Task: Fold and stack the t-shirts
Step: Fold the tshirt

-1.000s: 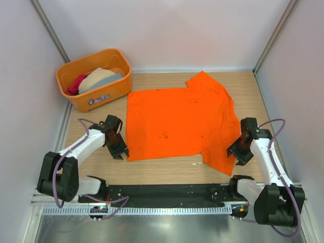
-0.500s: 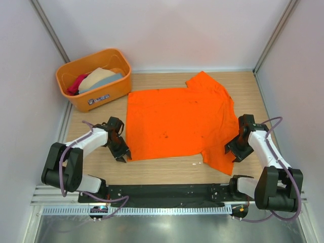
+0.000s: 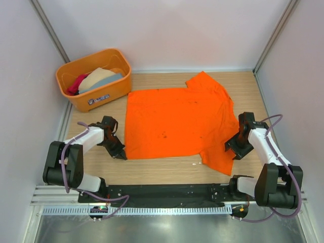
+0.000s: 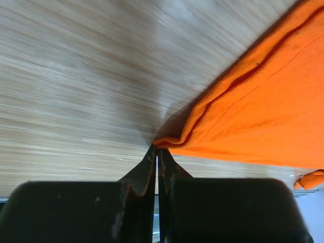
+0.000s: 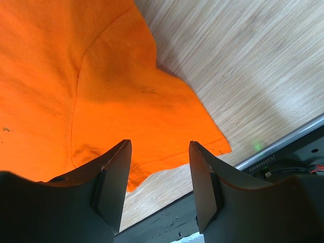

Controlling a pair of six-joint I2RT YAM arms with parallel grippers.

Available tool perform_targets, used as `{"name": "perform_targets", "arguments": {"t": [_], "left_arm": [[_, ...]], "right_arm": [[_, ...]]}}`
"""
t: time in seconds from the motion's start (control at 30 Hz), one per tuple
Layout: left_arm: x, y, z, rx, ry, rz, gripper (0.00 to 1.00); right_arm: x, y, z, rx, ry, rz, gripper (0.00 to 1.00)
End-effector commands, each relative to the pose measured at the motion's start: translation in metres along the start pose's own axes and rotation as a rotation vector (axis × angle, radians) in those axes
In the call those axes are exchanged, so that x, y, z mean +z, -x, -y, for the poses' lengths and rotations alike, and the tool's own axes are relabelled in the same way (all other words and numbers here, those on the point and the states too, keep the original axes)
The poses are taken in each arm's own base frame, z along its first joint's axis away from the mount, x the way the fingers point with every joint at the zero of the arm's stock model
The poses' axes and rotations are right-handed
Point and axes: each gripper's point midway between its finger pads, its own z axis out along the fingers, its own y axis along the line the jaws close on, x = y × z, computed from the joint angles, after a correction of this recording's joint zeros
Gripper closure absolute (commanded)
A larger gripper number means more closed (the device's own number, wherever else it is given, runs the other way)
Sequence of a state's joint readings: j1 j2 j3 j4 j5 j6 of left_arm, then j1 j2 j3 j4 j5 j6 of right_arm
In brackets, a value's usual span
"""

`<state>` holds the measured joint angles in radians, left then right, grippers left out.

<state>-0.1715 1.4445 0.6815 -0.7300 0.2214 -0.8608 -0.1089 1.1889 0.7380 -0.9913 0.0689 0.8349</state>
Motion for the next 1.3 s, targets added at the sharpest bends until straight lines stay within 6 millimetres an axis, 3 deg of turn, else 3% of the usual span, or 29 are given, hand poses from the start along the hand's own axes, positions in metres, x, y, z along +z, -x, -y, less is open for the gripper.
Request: {"name": "perform_targets", "arguments": {"t": [0.0, 0.17, 0.33, 0.47, 0.6, 1.1, 1.17, 1.23, 1.27], "left_arm": [[-0.001, 0.033, -0.011, 0.029, 0.044, 0.150, 1.00], [-0.024, 0.036, -0.015, -0.003, 0.032, 0.202, 1.00], [-0.044, 0.055, -0.013, -0.029, 0.020, 0.268, 1.00], [-0.038, 0.055, -0.004, -0.030, -0.013, 0.232, 1.00], [-0.034, 0.054, -0.005, -0.034, -0.018, 0.238, 1.00], [-0.035, 0.055, -0.005, -0.041, -0.018, 0.243, 1.00], [-0.036, 0.056, -0.004, -0.043, -0.023, 0.247, 1.00], [-0.037, 0.055, -0.004, -0.046, -0.025, 0.250, 1.00], [-0.038, 0.055, -0.004, -0.048, -0.027, 0.255, 1.00]], "right_arm": [[-0.006, 0.011, -0.008, -0.013, 0.014, 0.030, 0.44], [-0.002, 0.006, -0.008, -0.050, -0.004, -0.013, 0.43], [0.006, 0.000, -0.007, -0.095, -0.039, -0.059, 0.43], [0.013, -0.009, 0.004, -0.114, -0.103, -0.089, 0.46], [0.021, -0.014, -0.002, -0.139, -0.074, -0.093, 0.55], [0.052, -0.029, 0.002, -0.138, -0.085, -0.096, 0.57], [0.055, -0.030, 0.004, -0.132, -0.090, -0.091, 0.62], [0.057, -0.031, 0.006, -0.115, -0.093, -0.085, 0.73], [0.055, -0.031, 0.007, -0.110, -0.089, -0.079, 0.84]]}}
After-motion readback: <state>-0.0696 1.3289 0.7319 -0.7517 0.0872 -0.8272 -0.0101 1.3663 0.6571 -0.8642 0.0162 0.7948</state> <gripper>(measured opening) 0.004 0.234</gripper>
